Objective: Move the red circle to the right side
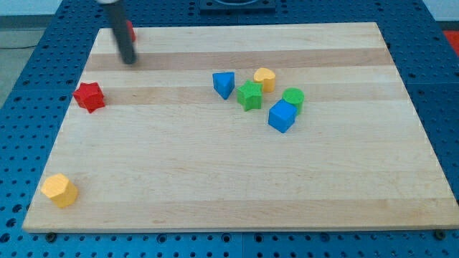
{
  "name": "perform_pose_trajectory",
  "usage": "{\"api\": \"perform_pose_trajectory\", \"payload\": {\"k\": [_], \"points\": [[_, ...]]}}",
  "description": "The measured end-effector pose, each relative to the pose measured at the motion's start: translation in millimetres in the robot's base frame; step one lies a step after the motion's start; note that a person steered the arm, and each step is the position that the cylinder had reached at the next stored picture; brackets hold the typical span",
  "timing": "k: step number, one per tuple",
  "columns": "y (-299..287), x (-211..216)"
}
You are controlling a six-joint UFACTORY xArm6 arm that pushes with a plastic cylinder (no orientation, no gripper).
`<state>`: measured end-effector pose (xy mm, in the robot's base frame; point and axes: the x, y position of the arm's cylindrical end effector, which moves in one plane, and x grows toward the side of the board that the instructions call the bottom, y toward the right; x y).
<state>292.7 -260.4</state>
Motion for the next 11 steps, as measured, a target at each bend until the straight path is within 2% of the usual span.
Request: {"api": "perform_pose_trajectory", "payload": {"k": [1,2,3,4,5,7,9,10,11], "points": [[-43.2,-15.7],[-38.4,-94.6],[-30.0,-101.3],[25.2,-100.7],[46.1,-95.3],[62.5,-28.9],[94.3,-42.9],[113.2,-36.6],[113.2,0.0]]}}
